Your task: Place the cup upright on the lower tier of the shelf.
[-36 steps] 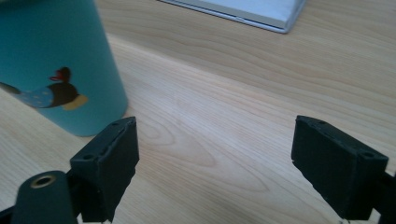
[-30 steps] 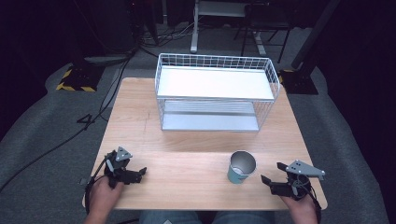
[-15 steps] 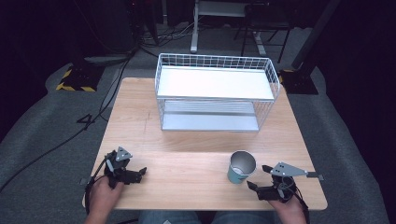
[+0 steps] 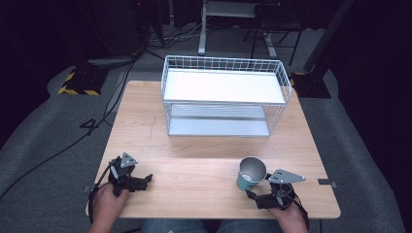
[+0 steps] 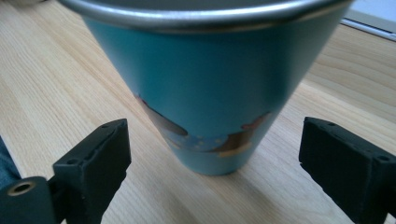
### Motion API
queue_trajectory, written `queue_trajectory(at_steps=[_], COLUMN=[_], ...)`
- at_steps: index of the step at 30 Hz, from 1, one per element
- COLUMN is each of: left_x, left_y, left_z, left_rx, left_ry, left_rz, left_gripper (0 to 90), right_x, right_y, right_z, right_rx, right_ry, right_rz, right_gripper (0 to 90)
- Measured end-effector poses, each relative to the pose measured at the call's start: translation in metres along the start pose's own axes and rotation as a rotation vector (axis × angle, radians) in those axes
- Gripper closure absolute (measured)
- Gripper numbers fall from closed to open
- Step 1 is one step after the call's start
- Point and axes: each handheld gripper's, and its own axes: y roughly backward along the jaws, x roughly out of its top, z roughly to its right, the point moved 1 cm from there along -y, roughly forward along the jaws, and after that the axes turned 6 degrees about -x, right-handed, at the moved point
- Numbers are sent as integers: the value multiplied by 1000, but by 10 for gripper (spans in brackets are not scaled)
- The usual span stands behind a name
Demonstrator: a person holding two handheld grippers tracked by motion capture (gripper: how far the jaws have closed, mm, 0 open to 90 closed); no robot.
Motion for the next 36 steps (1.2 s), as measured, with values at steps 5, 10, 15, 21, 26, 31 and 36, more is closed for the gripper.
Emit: queue_trajectory(at_steps=[5,10,15,21,26,31,36], left_x=[0,0,-1,-1,-1,-1,-1], left_y=[0,0,0,0,0,0,0], left_z=[0,0,0,0,0,0,0], left_rx=[0,2,4,4,5,4,5], left_ry=[-1,2,9,6,8,4,5], left_rz=[1,4,4,2,4,3,3], left_gripper=[0,1,0,0,0,0,0], right_x=[0,-1,-1,-2,-1,-1,0], right_y=[-11,-16,-24,-26,-25,-24,-24], right_z=[-2,-3,-6,-8,-8,-8,-8], right_rx=[-25,-13,-23,-39,-43,-36,-32], right_ry=[-21,-35,-47,-31,-25,-26,-23], right_rz=[-7,13,17,23,17,14,18], right_gripper=[112,121,152,238,245,248,248])
